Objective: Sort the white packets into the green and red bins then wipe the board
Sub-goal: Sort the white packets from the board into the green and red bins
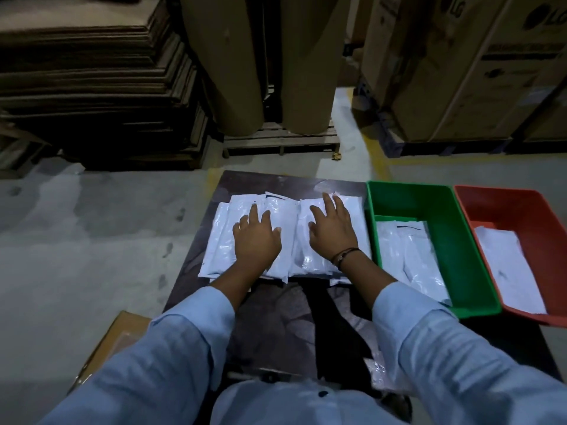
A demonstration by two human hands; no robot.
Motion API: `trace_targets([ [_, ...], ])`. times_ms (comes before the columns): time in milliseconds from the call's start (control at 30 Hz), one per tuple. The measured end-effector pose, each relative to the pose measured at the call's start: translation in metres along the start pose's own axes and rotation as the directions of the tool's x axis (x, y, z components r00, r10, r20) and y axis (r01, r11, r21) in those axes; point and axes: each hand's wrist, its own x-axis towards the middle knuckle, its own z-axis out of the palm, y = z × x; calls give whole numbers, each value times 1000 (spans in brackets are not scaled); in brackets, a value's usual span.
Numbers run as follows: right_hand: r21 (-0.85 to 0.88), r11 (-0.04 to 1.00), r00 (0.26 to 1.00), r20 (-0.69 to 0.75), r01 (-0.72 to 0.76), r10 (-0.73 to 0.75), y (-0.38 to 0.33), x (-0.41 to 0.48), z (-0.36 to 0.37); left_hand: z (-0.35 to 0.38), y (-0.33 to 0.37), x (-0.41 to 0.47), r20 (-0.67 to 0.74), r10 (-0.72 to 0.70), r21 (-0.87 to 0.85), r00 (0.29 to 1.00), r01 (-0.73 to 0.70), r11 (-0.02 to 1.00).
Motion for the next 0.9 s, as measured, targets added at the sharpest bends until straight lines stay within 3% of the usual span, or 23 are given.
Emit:
trace_targets([
  [367,-55,981,976,104,-186,191,1,1,19,16,-12,5,110,66,-98,992,-55,994],
  [633,-88,914,890,207,-396,406,23,-1,31,38,-2,13,198,77,-55,977,-68,996],
  [900,-113,916,876,267,-385,401,27,-1,40,49,2,13,157,60,3,986,-62,998],
])
